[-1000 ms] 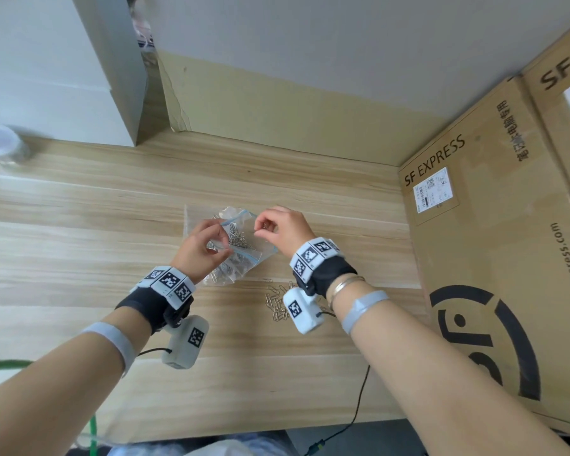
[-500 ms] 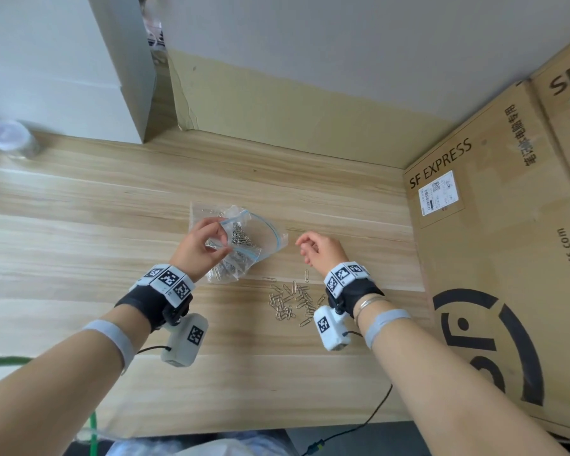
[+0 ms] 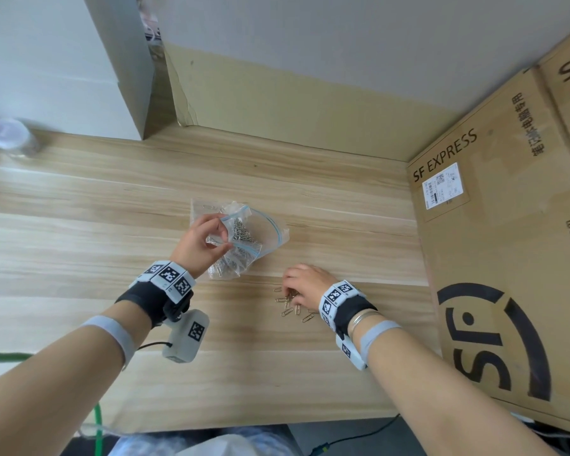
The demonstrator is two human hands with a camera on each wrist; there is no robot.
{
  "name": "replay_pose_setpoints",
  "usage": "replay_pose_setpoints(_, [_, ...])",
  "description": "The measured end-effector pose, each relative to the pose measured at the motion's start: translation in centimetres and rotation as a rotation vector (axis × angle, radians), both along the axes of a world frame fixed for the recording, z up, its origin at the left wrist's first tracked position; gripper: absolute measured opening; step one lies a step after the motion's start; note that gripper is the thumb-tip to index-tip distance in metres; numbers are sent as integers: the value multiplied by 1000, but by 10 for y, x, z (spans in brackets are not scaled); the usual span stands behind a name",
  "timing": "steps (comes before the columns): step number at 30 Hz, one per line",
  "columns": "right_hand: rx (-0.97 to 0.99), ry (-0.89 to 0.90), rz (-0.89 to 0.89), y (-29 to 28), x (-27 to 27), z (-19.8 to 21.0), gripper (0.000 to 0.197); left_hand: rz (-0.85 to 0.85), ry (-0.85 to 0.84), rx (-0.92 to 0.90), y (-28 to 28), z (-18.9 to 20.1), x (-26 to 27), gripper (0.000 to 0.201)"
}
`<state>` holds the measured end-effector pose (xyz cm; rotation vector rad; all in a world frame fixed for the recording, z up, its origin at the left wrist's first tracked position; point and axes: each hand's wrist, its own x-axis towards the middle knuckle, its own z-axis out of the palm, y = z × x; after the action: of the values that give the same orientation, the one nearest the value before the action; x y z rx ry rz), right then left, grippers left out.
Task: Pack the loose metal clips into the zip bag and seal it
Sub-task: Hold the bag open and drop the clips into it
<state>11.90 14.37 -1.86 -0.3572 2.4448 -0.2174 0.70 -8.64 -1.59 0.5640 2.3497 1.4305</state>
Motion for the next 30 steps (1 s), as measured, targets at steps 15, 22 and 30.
replay_pose_setpoints(15, [-1,23,87,9,9,2,30,-5,22,18,1,0,-1,29])
replay_pose_setpoints(22, [113,-56,145,25,16,-4,64,-5,15,24,2,-2,0,30])
replay_pose_setpoints(30, [14,-76,81,25,14,-10,28,-5,14,23,1,1,1,30])
